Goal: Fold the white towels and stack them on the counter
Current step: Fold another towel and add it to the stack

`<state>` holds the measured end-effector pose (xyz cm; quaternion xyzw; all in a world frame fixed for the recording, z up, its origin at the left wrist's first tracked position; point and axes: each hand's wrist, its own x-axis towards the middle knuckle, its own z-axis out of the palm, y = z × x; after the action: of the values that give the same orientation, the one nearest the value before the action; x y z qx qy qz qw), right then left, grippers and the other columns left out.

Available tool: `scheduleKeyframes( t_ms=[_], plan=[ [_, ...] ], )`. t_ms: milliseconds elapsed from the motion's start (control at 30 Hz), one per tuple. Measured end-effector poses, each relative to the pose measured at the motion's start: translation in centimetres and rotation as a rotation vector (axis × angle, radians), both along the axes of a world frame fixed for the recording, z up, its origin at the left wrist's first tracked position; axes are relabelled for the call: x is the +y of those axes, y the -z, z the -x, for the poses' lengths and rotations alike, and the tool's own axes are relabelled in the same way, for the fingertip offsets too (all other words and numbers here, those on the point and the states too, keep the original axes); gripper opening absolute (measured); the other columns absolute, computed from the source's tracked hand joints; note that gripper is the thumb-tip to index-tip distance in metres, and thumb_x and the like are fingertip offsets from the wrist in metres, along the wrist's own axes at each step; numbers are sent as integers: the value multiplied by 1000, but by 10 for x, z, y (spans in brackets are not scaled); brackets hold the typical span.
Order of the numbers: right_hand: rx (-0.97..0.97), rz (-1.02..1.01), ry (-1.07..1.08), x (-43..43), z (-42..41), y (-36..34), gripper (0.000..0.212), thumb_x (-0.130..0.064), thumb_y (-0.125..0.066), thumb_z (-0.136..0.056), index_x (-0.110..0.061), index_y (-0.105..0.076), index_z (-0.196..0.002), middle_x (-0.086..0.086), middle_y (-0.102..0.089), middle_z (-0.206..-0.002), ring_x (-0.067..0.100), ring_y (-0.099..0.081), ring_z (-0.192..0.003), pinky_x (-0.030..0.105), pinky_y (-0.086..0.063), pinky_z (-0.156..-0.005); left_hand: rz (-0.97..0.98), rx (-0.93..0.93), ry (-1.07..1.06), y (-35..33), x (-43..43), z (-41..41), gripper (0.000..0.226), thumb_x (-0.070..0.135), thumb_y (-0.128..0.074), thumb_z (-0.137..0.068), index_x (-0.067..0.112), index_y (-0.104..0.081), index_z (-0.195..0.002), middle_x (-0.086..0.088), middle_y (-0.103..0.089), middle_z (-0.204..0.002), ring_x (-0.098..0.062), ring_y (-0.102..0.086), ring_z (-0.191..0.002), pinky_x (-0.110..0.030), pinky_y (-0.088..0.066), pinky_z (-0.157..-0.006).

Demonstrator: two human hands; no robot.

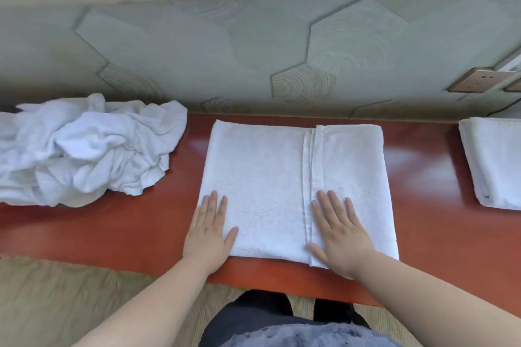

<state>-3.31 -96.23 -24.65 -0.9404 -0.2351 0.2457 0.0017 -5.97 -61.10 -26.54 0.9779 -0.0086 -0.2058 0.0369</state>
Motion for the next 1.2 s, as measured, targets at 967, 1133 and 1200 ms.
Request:
scheduleKeyframes(
  t_ms=[967, 1133, 1200],
  plan=[
    [-248, 374, -508, 316, -241, -47, 38, -19, -58, -89, -22, -49, -125, 2, -63, -120, 27, -47, -121, 41, -31, -106, 784, -101, -795, -44, 48, 60, 22, 25, -55, -95, 43, -46, -104, 9, -58, -82, -10, -55, -63, -27, -47, -55],
    [-405, 238, -537, 271, -242, -75, 22, -21, -57, -91, -27, -66, -111, -2, -65, -109, 26, -51, -113, 38, -35, -98, 685, -226, -563, -80, 21, 63, 21, 24, -54, -92, 40, -47, -104, 18, -48, -75, -4, -48, -65, -13, -34, -58],
    [-468, 161, -508, 238, -244, -94, 21, -15, -60, -87, -24, -67, -104, 0, -66, -100, 28, -53, -105, 39, -37, -94, 593, -332, -404, -98, 0, 57, 25, 18, -57, -89, 30, -50, -109, 20, -47, -76, -6, -46, -69, -15, -30, -61]
  ],
)
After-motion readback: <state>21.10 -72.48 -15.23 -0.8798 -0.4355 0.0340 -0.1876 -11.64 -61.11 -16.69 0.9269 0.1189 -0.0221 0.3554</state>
